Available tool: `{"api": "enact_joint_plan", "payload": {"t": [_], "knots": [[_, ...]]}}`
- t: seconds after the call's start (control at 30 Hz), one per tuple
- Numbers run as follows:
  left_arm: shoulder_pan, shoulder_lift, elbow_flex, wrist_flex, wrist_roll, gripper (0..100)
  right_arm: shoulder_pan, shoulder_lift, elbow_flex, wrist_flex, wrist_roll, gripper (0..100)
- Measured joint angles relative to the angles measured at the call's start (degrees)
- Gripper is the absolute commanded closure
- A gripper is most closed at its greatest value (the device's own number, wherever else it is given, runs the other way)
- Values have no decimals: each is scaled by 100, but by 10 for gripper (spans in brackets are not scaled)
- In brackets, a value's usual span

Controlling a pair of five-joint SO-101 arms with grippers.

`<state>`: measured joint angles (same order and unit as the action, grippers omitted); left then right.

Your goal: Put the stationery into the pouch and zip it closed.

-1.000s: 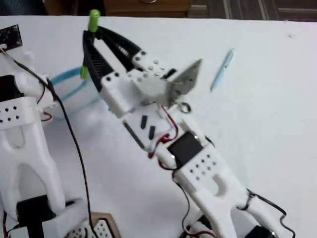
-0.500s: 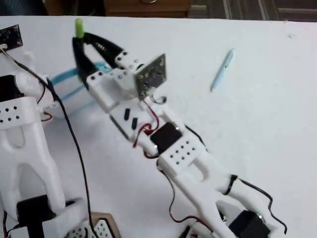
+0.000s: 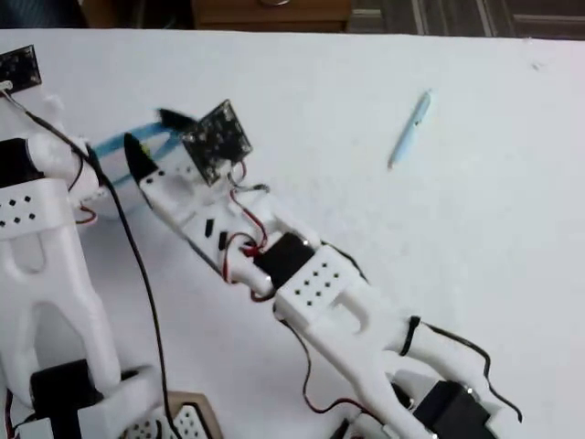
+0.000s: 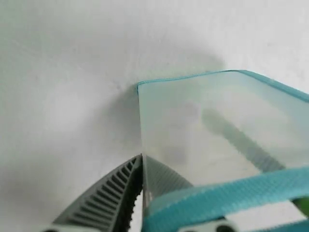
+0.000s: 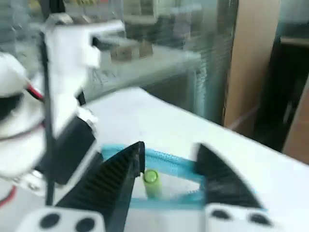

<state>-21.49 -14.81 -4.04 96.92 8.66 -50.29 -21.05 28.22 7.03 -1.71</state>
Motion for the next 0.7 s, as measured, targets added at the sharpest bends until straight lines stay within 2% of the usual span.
{"api": "enact_joint_plan", "payload": {"t": [0.17, 0.33, 0.5, 0.7], "knots": [[0, 0, 0, 0, 0, 976, 132, -290, -44, 114, 0, 679], [0, 0, 0, 0, 0, 976, 993, -273, -835, 853, -281, 680], [0, 0, 0, 0, 0, 976, 2435, 607, -2514, 2945, -941, 680], [0, 0, 0, 0, 0, 976, 3982, 2699, -4835, 5785, -1037, 680]]}}
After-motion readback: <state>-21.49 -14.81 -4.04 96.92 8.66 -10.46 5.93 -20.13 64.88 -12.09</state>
